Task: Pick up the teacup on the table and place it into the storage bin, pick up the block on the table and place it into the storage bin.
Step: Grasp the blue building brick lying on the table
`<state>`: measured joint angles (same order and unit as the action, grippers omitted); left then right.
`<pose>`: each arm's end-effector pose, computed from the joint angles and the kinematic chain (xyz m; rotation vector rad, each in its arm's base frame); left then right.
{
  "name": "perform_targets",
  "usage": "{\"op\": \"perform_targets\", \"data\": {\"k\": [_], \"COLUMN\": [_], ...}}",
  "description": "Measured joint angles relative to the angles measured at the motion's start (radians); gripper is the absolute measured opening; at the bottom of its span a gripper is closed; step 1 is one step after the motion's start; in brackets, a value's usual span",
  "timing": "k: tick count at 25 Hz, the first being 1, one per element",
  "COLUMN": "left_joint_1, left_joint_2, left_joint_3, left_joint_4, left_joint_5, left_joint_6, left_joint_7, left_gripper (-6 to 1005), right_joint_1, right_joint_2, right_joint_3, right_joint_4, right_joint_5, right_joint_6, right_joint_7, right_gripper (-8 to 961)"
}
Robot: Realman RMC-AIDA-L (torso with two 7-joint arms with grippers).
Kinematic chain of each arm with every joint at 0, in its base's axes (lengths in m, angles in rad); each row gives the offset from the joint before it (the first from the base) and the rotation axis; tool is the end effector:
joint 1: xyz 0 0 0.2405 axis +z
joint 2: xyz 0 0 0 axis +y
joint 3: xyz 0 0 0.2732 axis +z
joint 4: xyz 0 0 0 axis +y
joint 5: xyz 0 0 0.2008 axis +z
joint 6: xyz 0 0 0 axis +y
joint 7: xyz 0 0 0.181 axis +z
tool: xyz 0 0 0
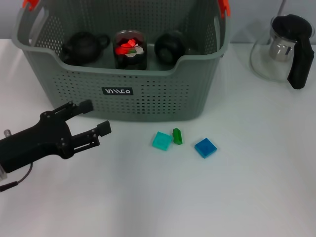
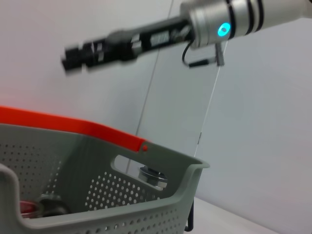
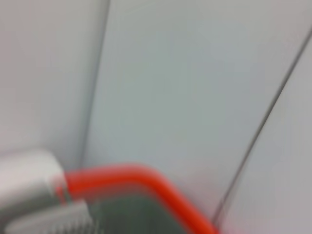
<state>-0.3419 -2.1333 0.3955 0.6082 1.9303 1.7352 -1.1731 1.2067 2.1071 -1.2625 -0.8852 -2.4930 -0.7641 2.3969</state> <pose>-0.2897 0.2857 -0.0176 -2.4106 -0.6514 -1.0212 -0.0246 0.5175 -0.0573 -2.4030 0.2393 0.2237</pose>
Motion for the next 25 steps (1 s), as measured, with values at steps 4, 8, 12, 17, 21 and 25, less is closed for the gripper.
{"op": "perform_targets", "data": {"k": [4, 8, 12, 17, 21, 25], "left_joint_1": [-0.004, -0.007, -0.009, -0.012, -0.02, -0.02], "left_joint_2": [0.0, 0.0, -0.001, -0.002, 0.0, 0.003], "left_joint_3": [0.0, 0.0, 0.0, 0.0, 0.0, 0.0], "left_joint_4": [-0.004, -0.004, -0.005, -0.004, -0.004, -0.004], "left_joint_5": [0.0, -0.001, -0.001, -0.001, -0.001, -0.001], "left_joint_6": [0.0, -0.005, -0.008, -0.008, -0.008, -0.009], "left_joint_7": [0.0, 0.0, 0.0, 0.0, 0.0, 0.0], "left_gripper": [829, 829, 829, 829, 829, 829], "right_joint_1": [-0.281, -0.55, -0.732, -0.833, -0.858, -0.837], "right_joint_2": [-0.007, -0.007, -0.01, -0.009, -0.02, -0.061], "right_joint_3": [-0.051, -0.058, -0.011, 0.126, 0.205, 0.253], "right_joint_4": [-0.301, -0.432, -0.377, -0.209, -0.221, -0.394], "right_joint_5": [0.376, 0.819, 1.208, 1.381, 1.213, 0.868], "right_joint_6": [0.002, -0.054, -0.291, -0.625, -0.713, -0.838], "right_joint_7": [-0.181, -0.501, -0.819, -0.966, -0.877, -0.62], "right_gripper": [607, 687, 736, 733, 731, 733]}}
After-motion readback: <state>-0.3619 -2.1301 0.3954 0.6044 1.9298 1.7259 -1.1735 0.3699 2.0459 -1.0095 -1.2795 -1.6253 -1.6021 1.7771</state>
